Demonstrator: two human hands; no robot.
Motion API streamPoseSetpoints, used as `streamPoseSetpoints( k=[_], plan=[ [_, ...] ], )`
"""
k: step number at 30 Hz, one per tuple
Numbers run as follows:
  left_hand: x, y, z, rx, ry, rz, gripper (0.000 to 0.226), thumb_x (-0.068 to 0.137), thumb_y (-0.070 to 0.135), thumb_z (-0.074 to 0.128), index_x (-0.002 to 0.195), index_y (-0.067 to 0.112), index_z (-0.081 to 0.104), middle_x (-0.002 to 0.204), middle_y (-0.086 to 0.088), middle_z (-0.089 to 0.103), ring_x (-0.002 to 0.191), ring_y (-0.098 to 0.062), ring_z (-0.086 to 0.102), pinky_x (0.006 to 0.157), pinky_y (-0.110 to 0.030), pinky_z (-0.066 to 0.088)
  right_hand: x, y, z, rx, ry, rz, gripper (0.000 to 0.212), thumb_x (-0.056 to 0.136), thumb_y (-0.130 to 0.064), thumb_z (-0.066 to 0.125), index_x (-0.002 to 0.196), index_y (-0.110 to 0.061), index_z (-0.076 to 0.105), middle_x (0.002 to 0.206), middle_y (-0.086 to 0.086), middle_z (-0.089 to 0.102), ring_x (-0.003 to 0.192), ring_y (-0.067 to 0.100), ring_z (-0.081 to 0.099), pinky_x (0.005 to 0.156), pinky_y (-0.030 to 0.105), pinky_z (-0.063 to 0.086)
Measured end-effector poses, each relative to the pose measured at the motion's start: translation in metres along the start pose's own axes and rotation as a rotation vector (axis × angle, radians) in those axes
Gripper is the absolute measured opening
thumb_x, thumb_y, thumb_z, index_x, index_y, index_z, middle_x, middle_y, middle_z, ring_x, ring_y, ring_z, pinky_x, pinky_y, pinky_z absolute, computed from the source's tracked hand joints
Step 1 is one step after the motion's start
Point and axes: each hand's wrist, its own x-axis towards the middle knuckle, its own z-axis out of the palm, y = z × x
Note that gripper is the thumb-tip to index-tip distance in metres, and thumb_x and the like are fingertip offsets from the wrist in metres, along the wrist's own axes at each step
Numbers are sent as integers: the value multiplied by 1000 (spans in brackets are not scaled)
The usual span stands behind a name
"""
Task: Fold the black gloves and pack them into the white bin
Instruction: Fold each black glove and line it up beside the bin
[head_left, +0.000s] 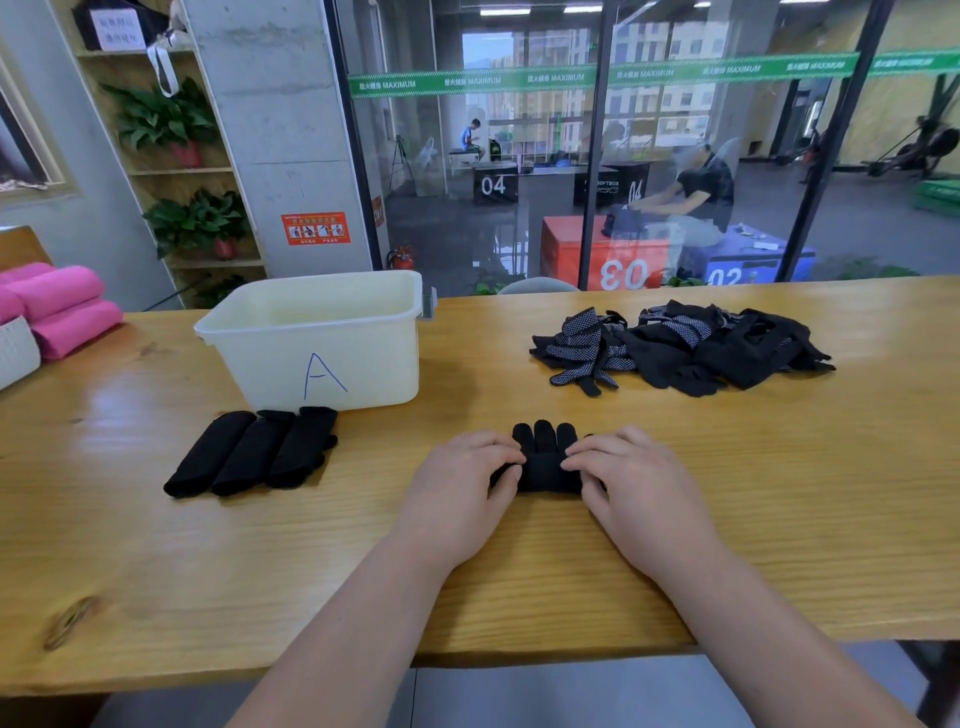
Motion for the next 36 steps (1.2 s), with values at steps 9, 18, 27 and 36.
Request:
streamPoseSetpoints(
  k=[9, 18, 27, 36],
  plan=[
    [-2, 1, 0, 38, -86, -6, 43, 93, 54, 68, 130, 33, 70, 130, 22, 67, 123, -6, 53, 105, -38, 47, 0, -5, -11, 76, -134, 86, 34, 88, -49, 63, 121, -42, 71, 109, -28, 67, 103, 6, 50, 87, 31, 51],
    [-3, -2, -6, -150, -104, -180, 32, 100, 52, 61, 133, 48, 61, 124, 16, 61, 118, -7, 56, 107, -35, 49, -2, 6, -8, 362, -145, 257, 39, 96, -38, 69, 131, -52, 60, 110, -30, 61, 99, -8, 52, 80, 12, 41],
    [-3, 6, -12, -193, 14, -203, 30, 100, 48, 65, 130, 42, 62, 118, 21, 63, 117, -1, 56, 104, -33, 46, -1, 8, -7, 379, -98, 334, 26, 99, -51, 61, 125, -53, 61, 109, -19, 63, 84, 3, 56, 73, 21, 44],
    [1, 2, 2, 108, 79, 68, 22, 100, 37, 65, 119, 34, 76, 117, 22, 62, 118, -9, 50, 101, -31, 38, -2, 1, 0, 19, 87, 133, 18, 99, -36, 66, 110, -31, 79, 116, -16, 60, 103, 10, 52, 76, 28, 49]
  ],
)
